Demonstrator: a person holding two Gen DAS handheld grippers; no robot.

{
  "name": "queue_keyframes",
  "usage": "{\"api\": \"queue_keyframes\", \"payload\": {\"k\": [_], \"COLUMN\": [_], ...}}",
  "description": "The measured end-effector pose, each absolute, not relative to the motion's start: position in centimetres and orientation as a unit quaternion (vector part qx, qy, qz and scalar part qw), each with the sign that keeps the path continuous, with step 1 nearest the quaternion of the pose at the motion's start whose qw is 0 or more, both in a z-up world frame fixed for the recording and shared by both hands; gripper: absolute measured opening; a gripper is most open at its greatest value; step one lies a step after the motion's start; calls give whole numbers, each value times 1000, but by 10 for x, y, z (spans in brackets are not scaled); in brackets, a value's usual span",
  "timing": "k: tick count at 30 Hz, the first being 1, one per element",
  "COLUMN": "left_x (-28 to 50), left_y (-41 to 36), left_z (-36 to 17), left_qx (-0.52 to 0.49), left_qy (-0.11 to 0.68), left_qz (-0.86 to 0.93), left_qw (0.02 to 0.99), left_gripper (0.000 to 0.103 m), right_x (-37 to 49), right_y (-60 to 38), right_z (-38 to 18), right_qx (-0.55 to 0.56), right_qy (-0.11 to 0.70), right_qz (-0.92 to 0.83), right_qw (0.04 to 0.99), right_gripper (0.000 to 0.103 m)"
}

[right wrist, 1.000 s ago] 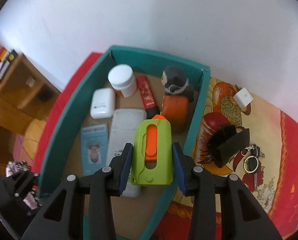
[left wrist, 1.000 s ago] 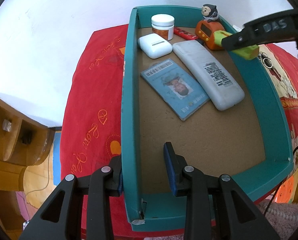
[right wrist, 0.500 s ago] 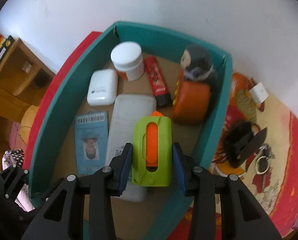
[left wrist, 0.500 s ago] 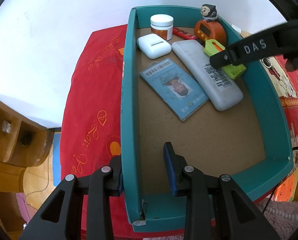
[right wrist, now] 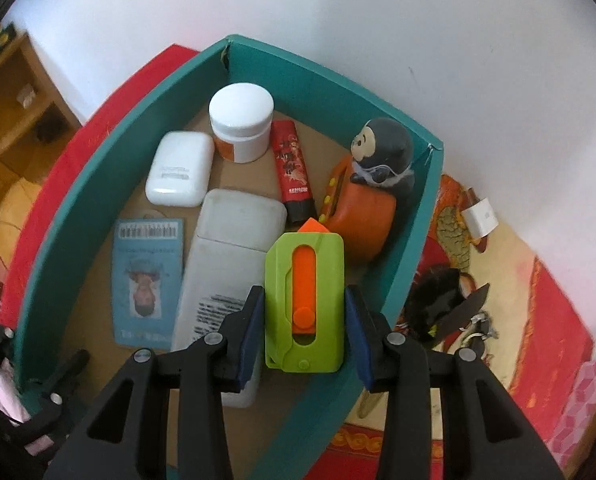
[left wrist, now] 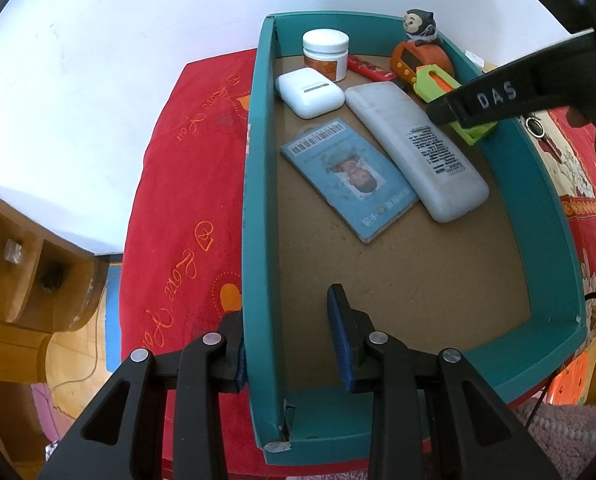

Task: Organize objects
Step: 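Carry the green utility knife into the tray beside the remote, then open the right gripper to release the knife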

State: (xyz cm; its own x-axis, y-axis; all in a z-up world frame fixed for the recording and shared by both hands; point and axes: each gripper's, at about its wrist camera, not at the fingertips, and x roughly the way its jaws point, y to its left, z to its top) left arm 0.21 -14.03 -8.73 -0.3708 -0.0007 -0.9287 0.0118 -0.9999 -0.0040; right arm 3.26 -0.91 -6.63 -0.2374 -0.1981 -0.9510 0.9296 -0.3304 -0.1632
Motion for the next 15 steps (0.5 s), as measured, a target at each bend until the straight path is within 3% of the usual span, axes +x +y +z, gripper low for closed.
{"api": "queue_keyframes", "payload": {"k": [15], "left_x": [5], "left_y": [-140], "left_z": [-86], "left_qx": [561], "left_qy": [9], "left_qz": [-828], "left_qw": [5], "left_gripper": [33], "right_x": [0], "right_y": [15], "right_z": [-48], "right_qx": [496], "right_qy": [313], "right_qz": [-683], "right_qw": [436], "right_gripper": [39]}}
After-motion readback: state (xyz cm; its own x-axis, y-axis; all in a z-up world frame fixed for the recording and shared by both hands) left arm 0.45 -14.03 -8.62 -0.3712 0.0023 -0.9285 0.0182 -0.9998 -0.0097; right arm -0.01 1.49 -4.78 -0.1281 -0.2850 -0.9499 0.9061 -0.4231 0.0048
